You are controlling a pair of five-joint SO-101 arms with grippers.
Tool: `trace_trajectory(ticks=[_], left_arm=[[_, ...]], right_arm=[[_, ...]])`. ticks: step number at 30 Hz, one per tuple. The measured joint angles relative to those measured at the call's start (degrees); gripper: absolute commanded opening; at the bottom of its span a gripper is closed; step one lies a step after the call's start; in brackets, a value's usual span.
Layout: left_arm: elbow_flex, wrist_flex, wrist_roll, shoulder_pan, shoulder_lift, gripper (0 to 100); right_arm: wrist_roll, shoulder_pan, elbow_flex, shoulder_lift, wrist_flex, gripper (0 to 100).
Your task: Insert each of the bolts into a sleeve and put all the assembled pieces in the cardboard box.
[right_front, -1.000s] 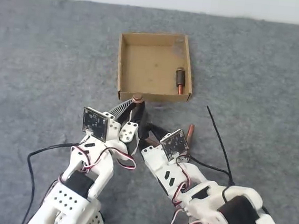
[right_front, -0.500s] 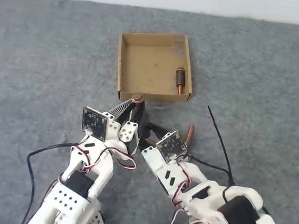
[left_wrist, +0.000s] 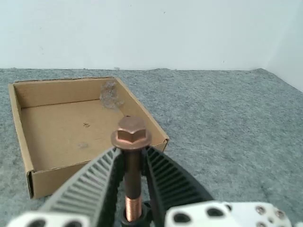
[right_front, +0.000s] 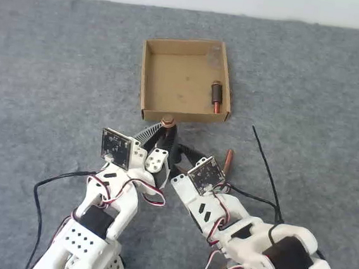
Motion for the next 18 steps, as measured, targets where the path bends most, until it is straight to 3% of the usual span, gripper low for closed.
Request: trace_trajectory(ticks=[18], left_arm=[[0.0, 3.2, 0.0, 0.3, 0.0, 1]], right_arm=[[0.2, 1.8, -0.8, -0.3, -2.5, 0.6]])
